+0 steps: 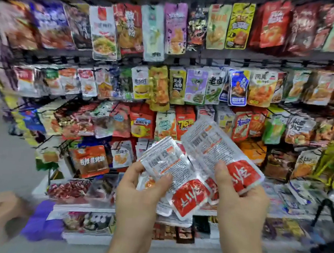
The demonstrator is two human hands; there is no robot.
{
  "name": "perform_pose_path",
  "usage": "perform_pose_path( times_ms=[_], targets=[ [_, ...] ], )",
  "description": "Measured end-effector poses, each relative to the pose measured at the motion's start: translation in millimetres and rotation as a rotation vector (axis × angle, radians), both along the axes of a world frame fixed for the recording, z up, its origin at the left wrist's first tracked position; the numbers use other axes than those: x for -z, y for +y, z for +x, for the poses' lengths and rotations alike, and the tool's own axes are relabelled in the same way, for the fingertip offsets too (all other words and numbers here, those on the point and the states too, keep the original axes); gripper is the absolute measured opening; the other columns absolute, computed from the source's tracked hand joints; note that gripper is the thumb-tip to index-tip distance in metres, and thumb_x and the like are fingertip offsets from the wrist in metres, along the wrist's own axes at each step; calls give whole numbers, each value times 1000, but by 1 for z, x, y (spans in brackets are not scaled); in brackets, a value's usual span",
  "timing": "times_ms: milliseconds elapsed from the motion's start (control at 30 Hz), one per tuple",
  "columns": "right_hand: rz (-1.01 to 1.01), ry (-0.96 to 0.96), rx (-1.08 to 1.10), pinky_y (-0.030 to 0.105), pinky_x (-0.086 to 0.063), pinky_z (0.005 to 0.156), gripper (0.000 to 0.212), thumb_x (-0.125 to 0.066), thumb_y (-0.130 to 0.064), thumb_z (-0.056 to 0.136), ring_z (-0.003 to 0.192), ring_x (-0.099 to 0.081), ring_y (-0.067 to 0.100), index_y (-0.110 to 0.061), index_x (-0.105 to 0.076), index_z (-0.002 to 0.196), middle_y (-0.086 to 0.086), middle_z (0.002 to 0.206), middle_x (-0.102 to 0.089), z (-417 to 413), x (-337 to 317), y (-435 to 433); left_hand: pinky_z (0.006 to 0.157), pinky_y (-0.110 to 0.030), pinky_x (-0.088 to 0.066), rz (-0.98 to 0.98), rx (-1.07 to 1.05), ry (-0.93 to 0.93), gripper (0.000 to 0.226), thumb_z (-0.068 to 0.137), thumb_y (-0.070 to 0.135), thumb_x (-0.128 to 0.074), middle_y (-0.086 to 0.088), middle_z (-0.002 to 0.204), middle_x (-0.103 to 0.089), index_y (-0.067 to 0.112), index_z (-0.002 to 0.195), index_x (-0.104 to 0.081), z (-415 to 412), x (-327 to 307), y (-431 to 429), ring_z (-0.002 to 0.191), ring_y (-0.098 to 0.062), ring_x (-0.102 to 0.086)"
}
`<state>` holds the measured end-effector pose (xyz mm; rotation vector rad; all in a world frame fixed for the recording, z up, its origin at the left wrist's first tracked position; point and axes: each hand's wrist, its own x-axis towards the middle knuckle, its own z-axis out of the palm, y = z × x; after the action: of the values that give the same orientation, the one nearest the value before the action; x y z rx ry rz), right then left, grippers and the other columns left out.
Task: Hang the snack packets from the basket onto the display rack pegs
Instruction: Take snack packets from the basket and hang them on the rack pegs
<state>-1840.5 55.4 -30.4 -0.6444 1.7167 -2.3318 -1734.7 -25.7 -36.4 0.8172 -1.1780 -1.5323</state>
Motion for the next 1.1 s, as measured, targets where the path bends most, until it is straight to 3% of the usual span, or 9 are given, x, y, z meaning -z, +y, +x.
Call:
perform_pose_path(
  times_ms=[167, 267, 367, 533, 700, 800, 900, 1000, 1100],
  targets=[
    [-90, -5, -42, 27, -54, 60, 28, -70, -31, 80, 67, -65, 4, -26, -60, 105, -10, 84, -70, 52, -15, -49, 80, -54, -54, 34, -97, 79, 28, 56, 19, -77, -4, 99, -73, 32, 80, -72, 95, -12, -54, 80, -23, -68],
    [-99, 50, -75, 18, -53, 55, 60, -66, -8, 88, 78, -66, 3, -34, -43, 136, -7, 109, -63, 81, -20, -73, 85, -58, -50, 41, -74, 157, 35, 57, 14, -75, -8, 105, -72, 25, 90, -68, 149, -18, -84, 84, -25, -67],
    [-53, -61, -235, 30, -53, 60, 52, -66, -5, 88, 85, -68, 19, -42, -54, 124, 4, 113, -67, 117, -18, -103, 90, -63, -47, 13, -23, 172, 48, 56, 6, -84, -11, 107, -71, 22, 98, -66, 180, -22, -105, 91, -33, -66],
    [-76, -466, -621, 38, -50, 68, 24, -50, -14, 97, 89, -68, 28, -22, -65, 114, 10, 104, -73, 189, -25, -157, 86, -54, -55, -42, -60, 148, 72, 62, 16, -80, -6, 126, -63, 28, 128, -53, 202, -23, -145, 107, -27, -66],
    [27, -424, -739, 38, -44, 56, 27, -41, 1, 94, 60, -59, 21, -19, -59, 100, 11, 80, -69, 205, -32, -200, 76, -42, -59, -42, -76, 149, 67, 65, 16, -77, -1, 116, -69, 23, 128, -54, 220, -24, -190, 100, -24, -69],
    [30, -403, -844, 38, -47, 53, 49, -36, 11, 88, 63, -63, 24, -28, -61, 104, 12, 90, -74, 208, -37, -227, 65, -36, -58, -52, -48, 123, 64, 63, 15, -79, -3, 115, -69, 27, 121, -56, 226, -27, -223, 94, -23, -71],
    [-70, -473, -1012, 38, -54, 63, 54, -32, 2, 91, 78, -68, 27, -33, -64, 116, 13, 108, -73, 208, -43, -260, 68, -35, -58, -167, -49, 81, 79, 59, 17, -91, -2, 133, -58, 36, 126, -53, 228, -32, -258, 107, -23, -67],
    [-45, -515, -1149, 36, -53, 84, 42, -42, -33, 97, 111, -65, 32, -15, -62, 129, 15, 125, -66, 207, -57, -309, 74, -37, -58, -286, -71, -15, 74, 56, 32, -85, 5, 133, -58, 47, 123, -57, 226, -36, -297, 114, -20, -63],
    [128, -309, -813, 29, -49, 92, 50, -62, -40, 91, 127, -54, 21, -29, -50, 138, 0, 138, -57, 205, -55, -363, 77, -22, -55, -360, -87, -131, 63, 61, 35, -80, 17, 126, -60, 46, 120, -60, 216, -41, -334, 111, -2, -61]
  ],
)
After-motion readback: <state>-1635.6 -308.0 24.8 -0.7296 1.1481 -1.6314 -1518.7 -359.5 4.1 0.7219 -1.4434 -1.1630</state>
